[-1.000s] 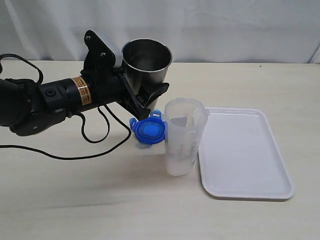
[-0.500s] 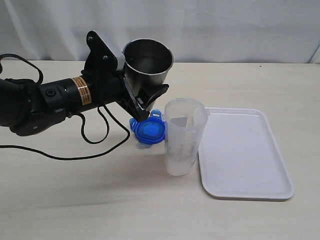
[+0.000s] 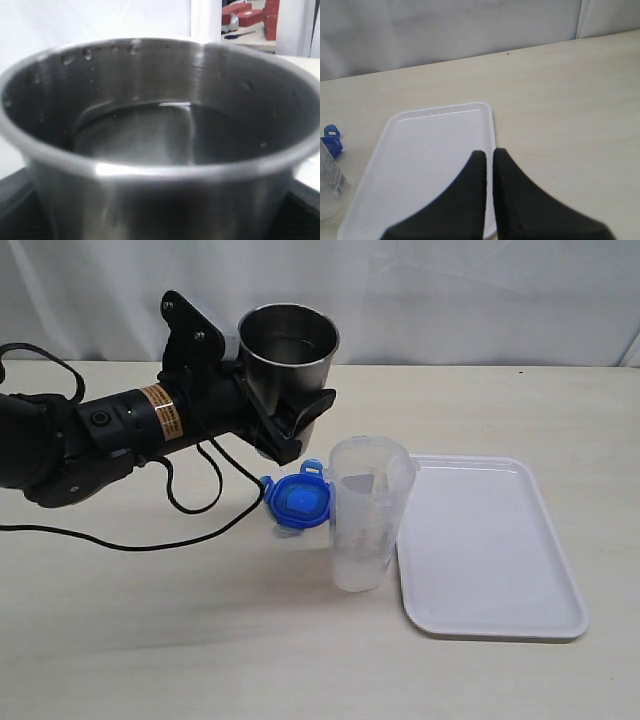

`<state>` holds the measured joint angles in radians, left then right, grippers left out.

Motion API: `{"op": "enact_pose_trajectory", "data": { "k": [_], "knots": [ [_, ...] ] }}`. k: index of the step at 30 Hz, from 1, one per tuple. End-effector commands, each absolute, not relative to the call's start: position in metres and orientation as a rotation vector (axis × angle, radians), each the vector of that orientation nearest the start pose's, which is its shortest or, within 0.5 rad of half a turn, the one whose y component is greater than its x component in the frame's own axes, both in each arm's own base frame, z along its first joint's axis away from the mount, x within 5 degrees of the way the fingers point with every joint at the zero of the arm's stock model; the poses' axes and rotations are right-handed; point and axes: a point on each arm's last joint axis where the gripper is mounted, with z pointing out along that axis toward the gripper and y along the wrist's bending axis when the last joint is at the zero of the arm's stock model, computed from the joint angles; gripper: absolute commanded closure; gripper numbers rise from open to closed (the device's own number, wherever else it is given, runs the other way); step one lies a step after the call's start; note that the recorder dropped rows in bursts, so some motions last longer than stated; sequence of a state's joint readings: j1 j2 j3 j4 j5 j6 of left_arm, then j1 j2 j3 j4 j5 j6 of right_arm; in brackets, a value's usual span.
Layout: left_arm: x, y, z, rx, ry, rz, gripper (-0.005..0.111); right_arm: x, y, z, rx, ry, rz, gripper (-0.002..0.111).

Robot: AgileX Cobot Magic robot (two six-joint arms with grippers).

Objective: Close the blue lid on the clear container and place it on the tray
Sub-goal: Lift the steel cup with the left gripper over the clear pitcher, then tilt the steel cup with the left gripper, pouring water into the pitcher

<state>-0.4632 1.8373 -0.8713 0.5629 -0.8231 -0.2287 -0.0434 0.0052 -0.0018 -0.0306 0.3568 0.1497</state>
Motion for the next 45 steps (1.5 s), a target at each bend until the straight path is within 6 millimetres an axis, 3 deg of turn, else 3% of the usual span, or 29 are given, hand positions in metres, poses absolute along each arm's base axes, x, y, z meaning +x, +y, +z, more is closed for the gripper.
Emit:
{"op": "enact_pose_trajectory", "data": {
  "k": [1, 19, 30, 39, 45],
  "knots": [
    [0.326, -0.204, 0.215, 0.708, 1.423, -0.65, 0.107, 0.053, -0.003, 0.181, 0.161, 1.829, 0.046, 0.104],
    [0.32, -0.212, 0.211, 0.926, 1.32, -0.595, 0.107, 0.053, -0.003, 0.181, 0.161, 1.829, 0.046, 0.104],
    [0.319, -0.213, 0.211, 0.963, 1.298, -0.573, 0.107, 0.053, -0.003, 0.181, 0.161, 1.829, 0.046, 0.104],
    [0.312, -0.224, 0.205, 1.118, 1.241, -0.444, 0.107, 0.053, -0.003, 0.181, 0.161, 1.829, 0.046, 0.104],
    [0.311, -0.229, 0.204, 1.113, 1.25, -0.412, 0.107, 0.053, -0.003, 0.181, 0.161, 1.829, 0.046, 0.104]
  ]
}}
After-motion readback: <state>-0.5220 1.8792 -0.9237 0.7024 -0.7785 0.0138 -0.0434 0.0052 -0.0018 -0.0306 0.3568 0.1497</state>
